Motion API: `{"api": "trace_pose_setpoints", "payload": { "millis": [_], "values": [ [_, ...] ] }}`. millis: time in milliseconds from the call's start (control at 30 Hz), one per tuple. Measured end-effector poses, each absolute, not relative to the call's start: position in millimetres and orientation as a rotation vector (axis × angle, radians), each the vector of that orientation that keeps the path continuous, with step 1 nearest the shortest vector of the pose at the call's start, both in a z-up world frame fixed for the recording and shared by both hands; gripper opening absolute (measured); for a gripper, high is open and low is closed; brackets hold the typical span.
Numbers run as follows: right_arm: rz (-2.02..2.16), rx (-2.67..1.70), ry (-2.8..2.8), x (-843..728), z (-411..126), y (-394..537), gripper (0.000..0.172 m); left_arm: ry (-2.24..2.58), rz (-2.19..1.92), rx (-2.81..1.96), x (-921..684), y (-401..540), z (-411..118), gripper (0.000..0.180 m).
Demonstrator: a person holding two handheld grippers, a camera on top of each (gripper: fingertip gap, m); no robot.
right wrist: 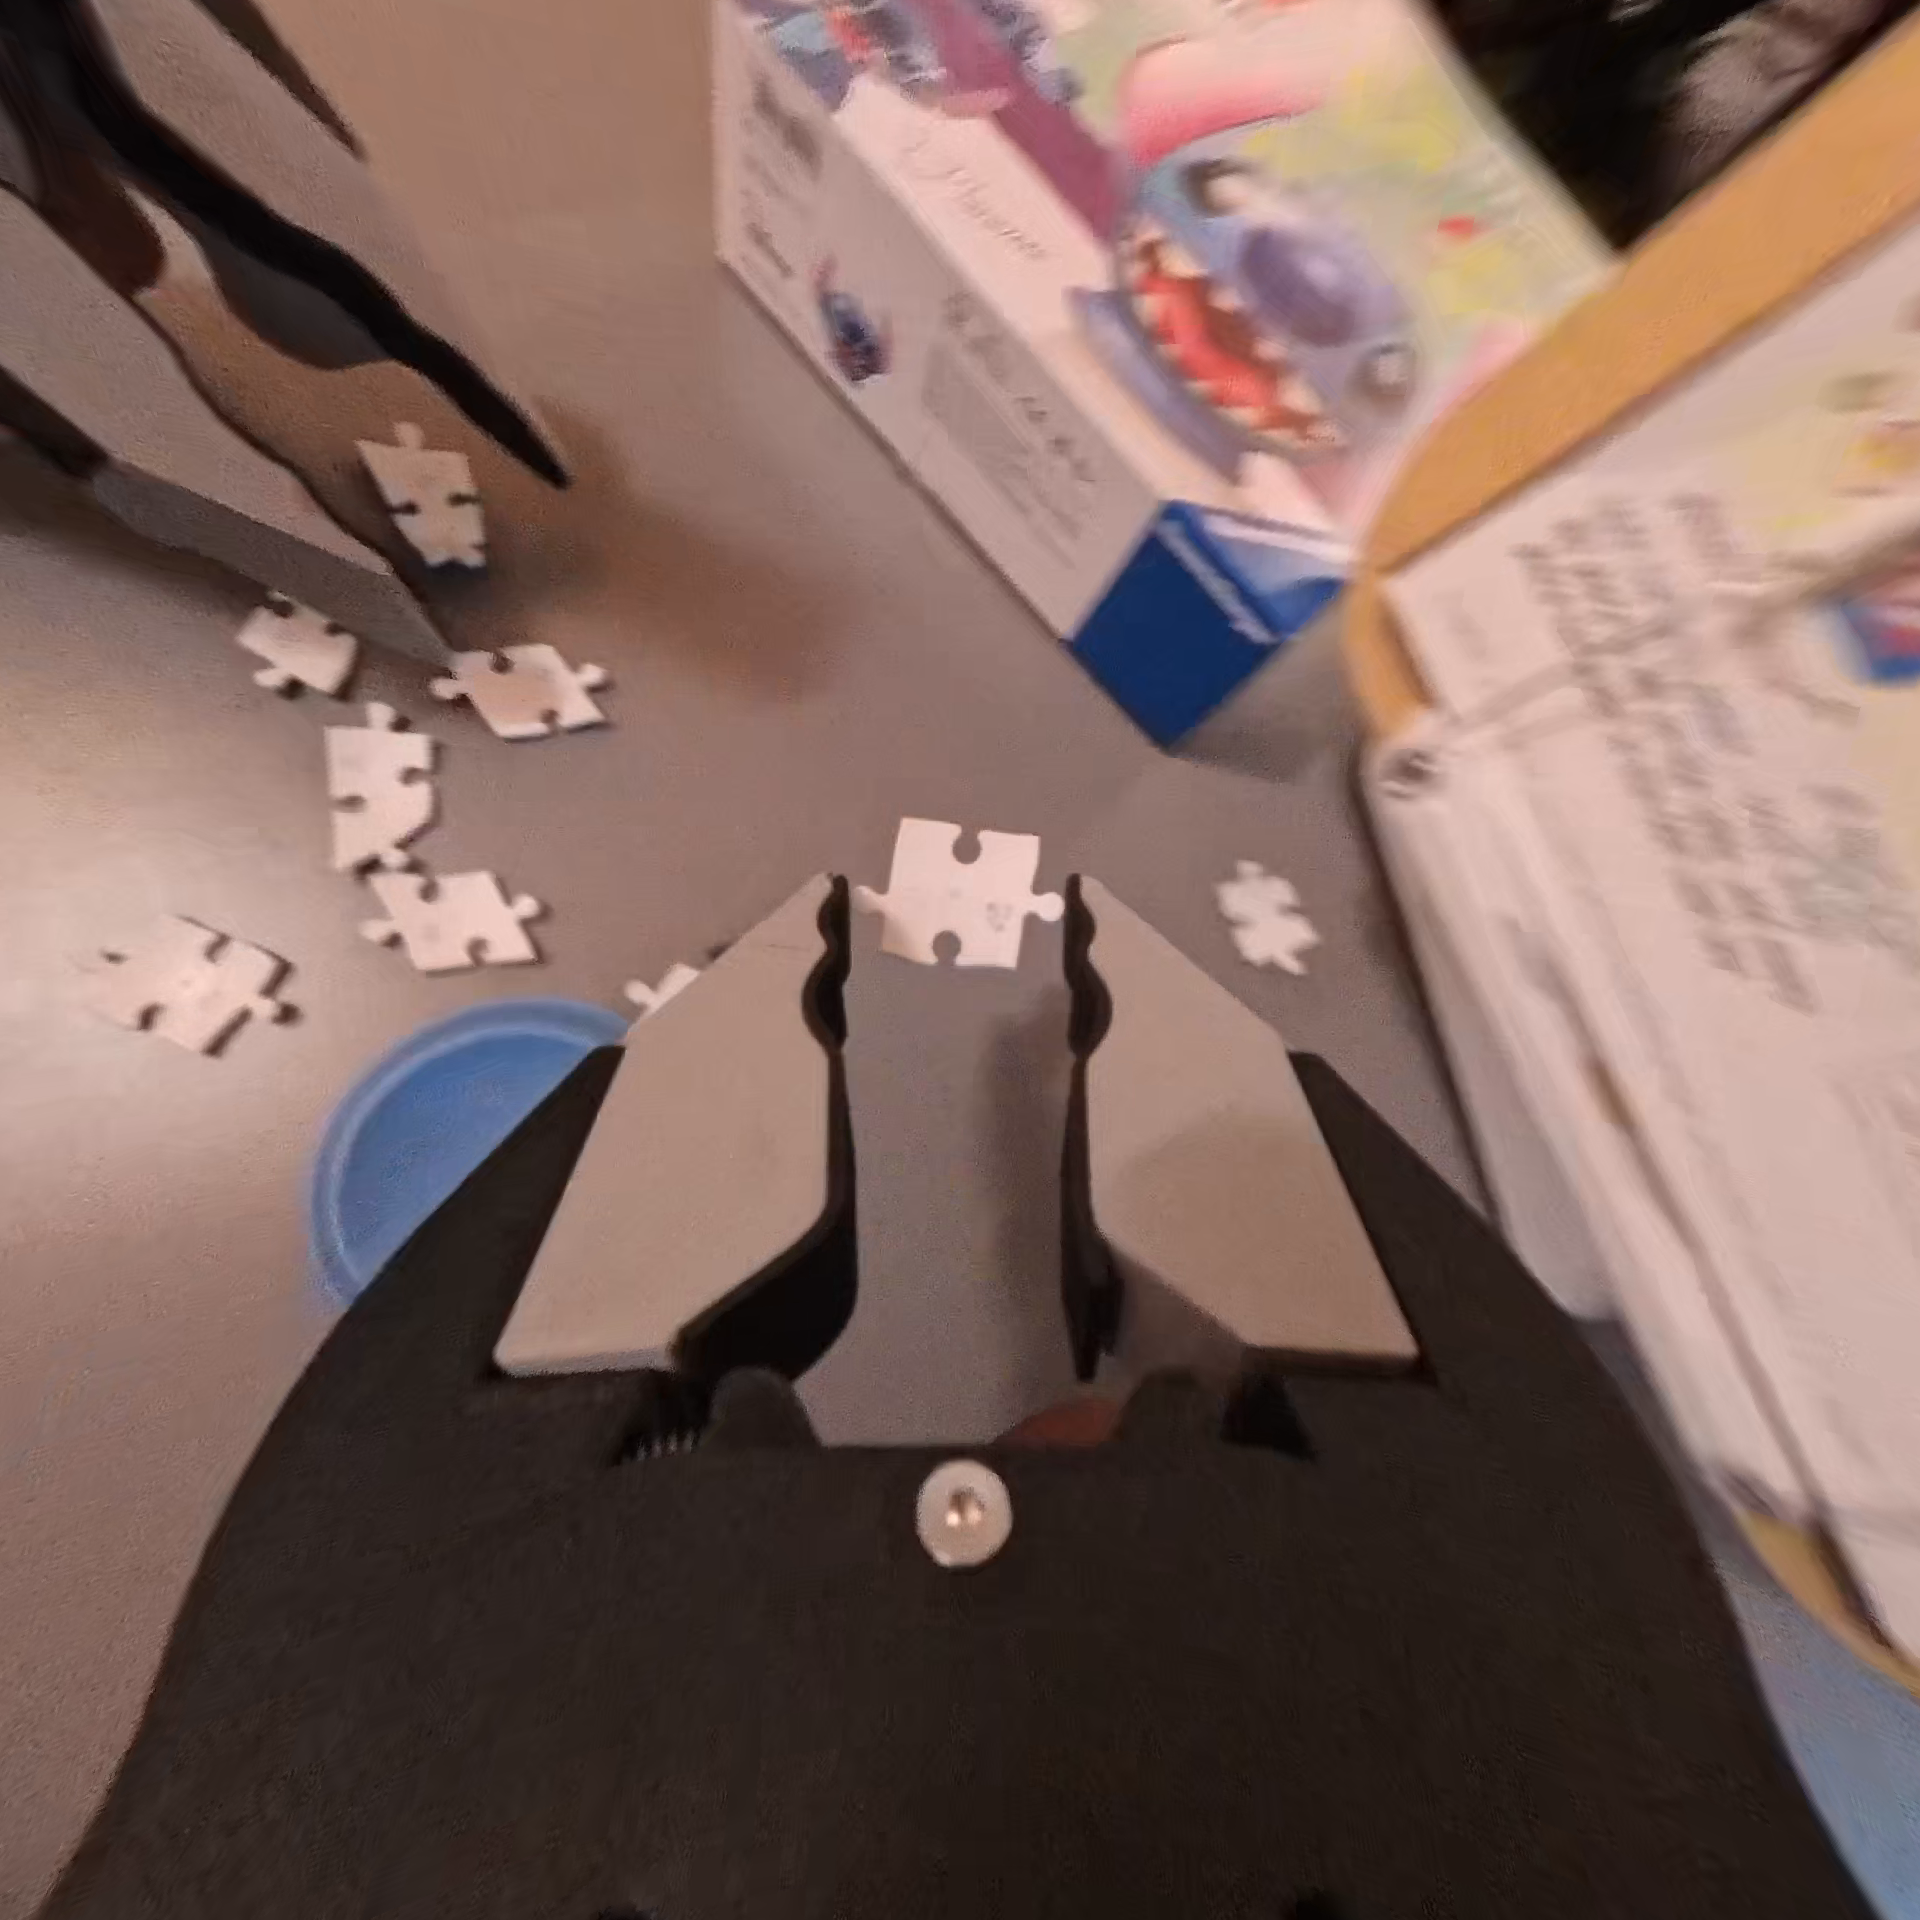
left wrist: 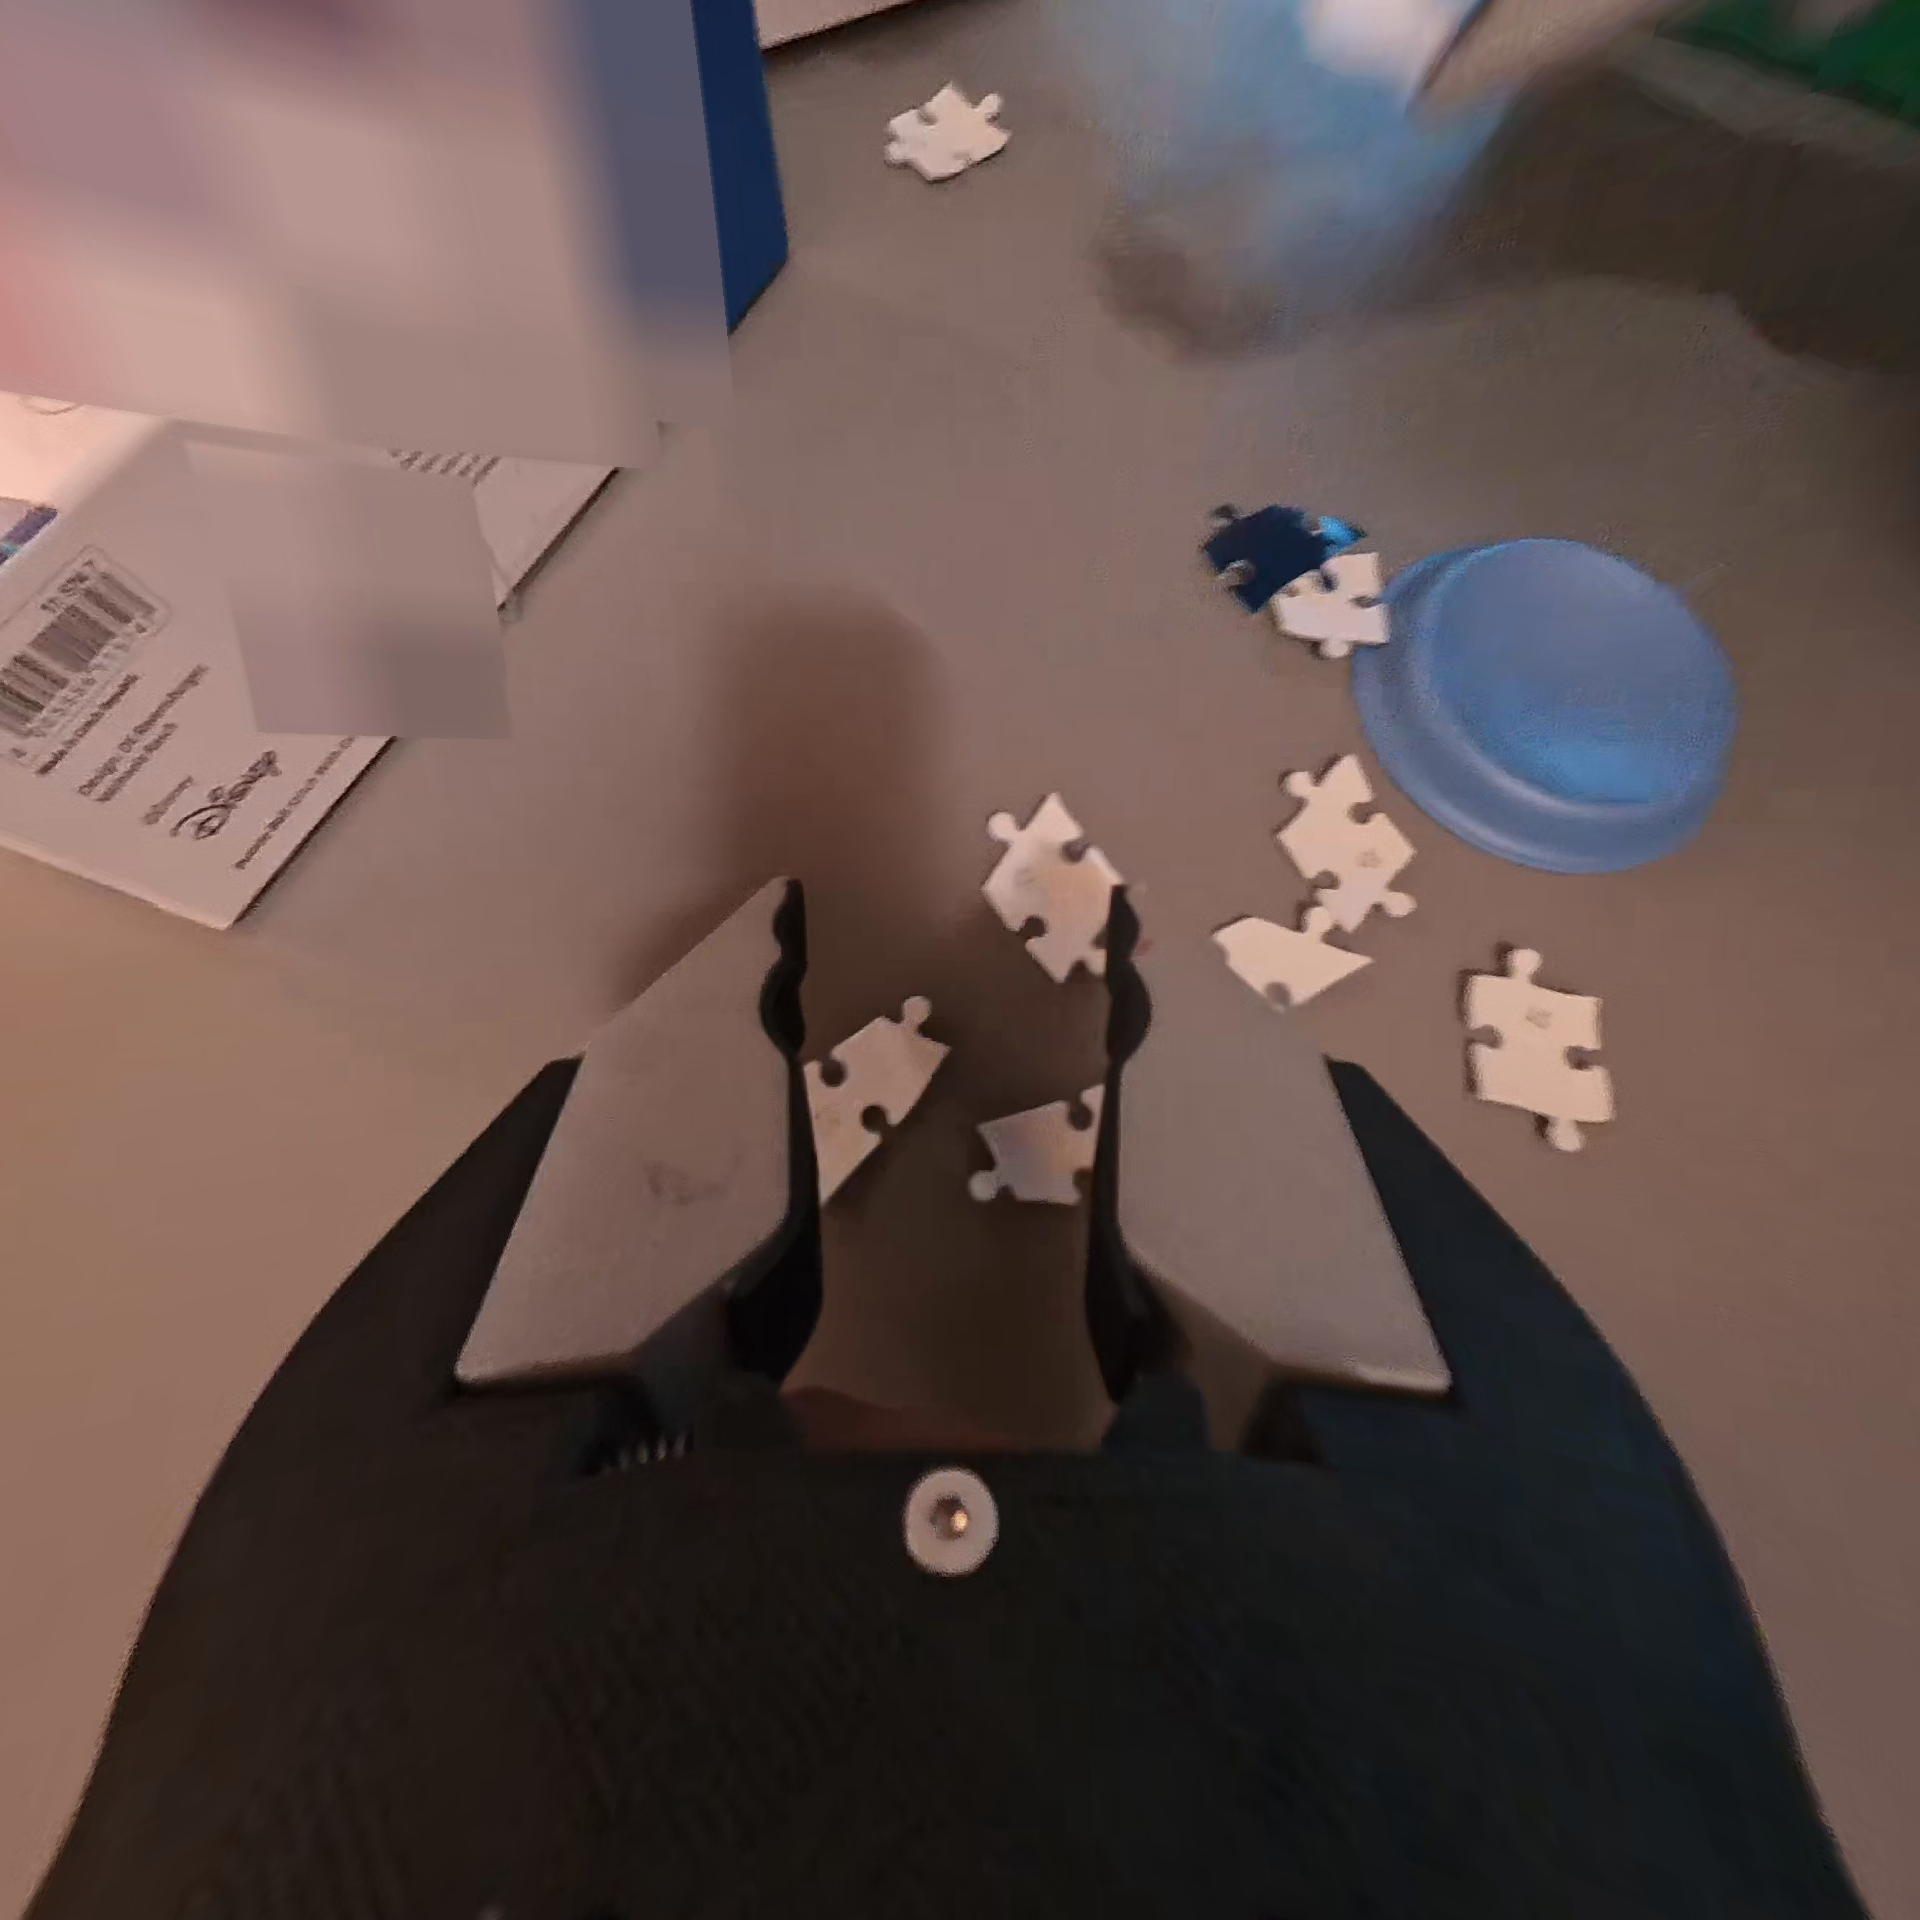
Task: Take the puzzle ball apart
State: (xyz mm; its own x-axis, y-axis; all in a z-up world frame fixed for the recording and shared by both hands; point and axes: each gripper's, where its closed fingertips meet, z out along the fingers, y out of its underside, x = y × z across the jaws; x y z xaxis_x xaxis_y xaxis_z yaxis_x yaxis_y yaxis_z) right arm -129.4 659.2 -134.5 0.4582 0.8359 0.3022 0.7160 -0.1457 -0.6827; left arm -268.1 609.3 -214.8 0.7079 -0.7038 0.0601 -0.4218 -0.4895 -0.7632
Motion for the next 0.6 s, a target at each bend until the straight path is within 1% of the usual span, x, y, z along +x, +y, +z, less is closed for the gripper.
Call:
{"api": "trace_pose_setpoints", "payload": {
  "millis": [67,133,167,267,333,367,400,467,500,533,600],
  "values": [
    [-0.031,-1.872,-1.104,-55,-82,663,0.038,0.843,-0.515,-2.12,-260,609,-208,0.055],
    [-0.217,-1.921,-0.877,34,-50,663,0.037,0.852,-0.489,-2.119,-255,610,-210,0.054],
    [-0.316,-1.983,-0.786,80,-47,663,0.037,0.865,-0.466,-2.121,-252,610,-212,0.054],
    [-0.511,-2.185,-0.601,187,-68,664,0.037,0.881,-0.434,-2.121,-245,612,-216,0.054],
    [-0.496,-2.259,-0.521,206,-74,660,0.063,0.877,-0.404,-2.108,-244,615,-216,0.055],
    [-0.454,-2.224,-0.524,195,-68,658,0.065,0.873,-0.384,-2.095,-246,617,-215,0.054],
    [-0.392,-2.149,-0.56,170,-59,656,0.062,0.871,-0.37,-2.083,-247,618,-214,0.054],
    [-0.161,-2.021,-0.729,89,-56,647,0.044,0.854,-0.362,-2.077,-252,621,-213,0.053],
    [0.01,-2.006,-0.861,39,-69,636,0.038,0.839,-0.366,-2.084,-255,622,-213,0.053],
    [0.176,-2.02,-0.993,-9,-89,623,0.038,0.83,-0.372,-2.093,-258,622,-214,0.053],
    [0.363,-2.09,-1.181,-77,-134,610,0.049,0.823,-0.392,-2.096,-262,622,-215,0.053]
  ]
}}
